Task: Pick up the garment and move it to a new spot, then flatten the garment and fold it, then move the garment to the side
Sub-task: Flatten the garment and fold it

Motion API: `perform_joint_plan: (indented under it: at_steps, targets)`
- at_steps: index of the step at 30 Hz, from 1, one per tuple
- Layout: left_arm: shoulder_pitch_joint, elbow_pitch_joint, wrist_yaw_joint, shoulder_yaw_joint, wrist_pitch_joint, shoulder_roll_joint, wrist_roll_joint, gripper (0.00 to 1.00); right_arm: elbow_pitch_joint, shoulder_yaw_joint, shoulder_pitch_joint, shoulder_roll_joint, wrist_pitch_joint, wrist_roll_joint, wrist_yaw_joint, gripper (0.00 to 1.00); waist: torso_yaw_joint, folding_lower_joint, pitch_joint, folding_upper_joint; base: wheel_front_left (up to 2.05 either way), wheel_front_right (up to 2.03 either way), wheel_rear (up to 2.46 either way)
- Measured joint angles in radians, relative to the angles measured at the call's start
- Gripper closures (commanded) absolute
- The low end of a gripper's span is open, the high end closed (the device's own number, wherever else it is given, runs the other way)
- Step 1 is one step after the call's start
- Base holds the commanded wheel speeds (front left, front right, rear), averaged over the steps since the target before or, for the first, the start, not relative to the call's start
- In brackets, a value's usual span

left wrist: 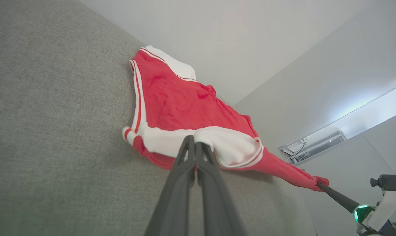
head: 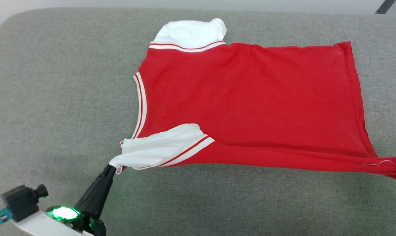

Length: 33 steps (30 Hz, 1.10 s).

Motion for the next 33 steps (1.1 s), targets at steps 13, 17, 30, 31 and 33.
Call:
perform_joint_plan:
  at_steps: [13,17,30,31,33]
  targets:
    - [-0.202,0.076,0.0,-0.072,-0.002,0.011,0.041,1.0,0.152,0.078,-0.208,-0.031,0.006,0.015,0.0,1.0,-0.013,0.0,0.033,0.0,0.0,0.0,0.0]
    - [-0.295,0.121,0.0,-0.086,-0.002,0.003,0.022,1.0,0.23,0.1,-0.297,-0.044,-0.014,0.012,0.0,1.0,-0.012,0.0,0.051,0.0,0.0,0.0,0.0]
    - [-0.441,0.359,0.0,-0.179,-0.002,-0.072,0.015,1.0,0.47,0.127,-0.398,-0.058,-0.116,-0.011,0.0,1.0,-0.008,0.0,0.116,0.0,0.0,0.0,0.0]
    - [-0.446,0.379,0.0,-0.184,-0.002,-0.075,0.018,1.0,0.489,0.13,-0.404,-0.058,-0.124,-0.012,0.0,1.0,-0.008,0.0,0.12,0.0,0.0,0.0,0.0]
    - [-0.458,0.416,0.0,-0.198,-0.002,-0.074,0.035,1.0,0.517,0.145,-0.414,-0.059,-0.14,-0.019,0.0,1.0,-0.009,0.0,0.126,0.0,0.0,0.0,0.0]
